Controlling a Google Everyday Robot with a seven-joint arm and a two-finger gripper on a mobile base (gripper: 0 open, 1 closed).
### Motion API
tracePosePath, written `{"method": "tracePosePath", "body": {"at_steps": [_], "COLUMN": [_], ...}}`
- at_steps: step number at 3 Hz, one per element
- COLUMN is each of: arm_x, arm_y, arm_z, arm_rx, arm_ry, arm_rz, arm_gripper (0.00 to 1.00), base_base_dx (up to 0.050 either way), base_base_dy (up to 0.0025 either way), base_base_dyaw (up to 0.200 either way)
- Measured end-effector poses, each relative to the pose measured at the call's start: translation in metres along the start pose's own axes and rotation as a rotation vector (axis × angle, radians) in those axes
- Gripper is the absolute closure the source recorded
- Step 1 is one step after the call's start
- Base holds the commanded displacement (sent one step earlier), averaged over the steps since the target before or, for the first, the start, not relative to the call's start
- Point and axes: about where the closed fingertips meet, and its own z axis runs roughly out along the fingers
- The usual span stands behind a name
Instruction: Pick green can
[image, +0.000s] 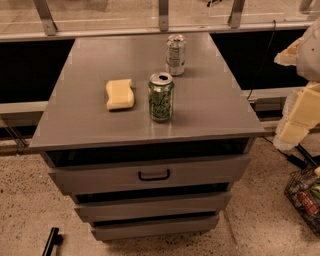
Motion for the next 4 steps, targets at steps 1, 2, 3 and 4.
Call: {"method": "tracePosePath", "body": {"at_steps": [1, 2, 3, 4], "arm_x": [0.0, 0.0, -0.035, -0.083], "arm_y": [0.0, 0.0, -0.001, -0.004], "arm_z": [0.0, 0.0, 0.016, 0.042], "arm_rx": [0.0, 0.0, -0.05, -0.132], "arm_ry": [0.0, 0.0, -0.043, -0.131], "arm_rz": [0.0, 0.0, -0.097, -0.177], "arm_gripper": [0.0, 0.0, 0.0, 0.0], "base_base_dx": [0.023, 0.0, 0.0, 0.0], "base_base_dy": [0.00048, 0.0, 0.0, 0.0], "base_base_dyaw": [0.042, 0.0, 0.0, 0.0]}}
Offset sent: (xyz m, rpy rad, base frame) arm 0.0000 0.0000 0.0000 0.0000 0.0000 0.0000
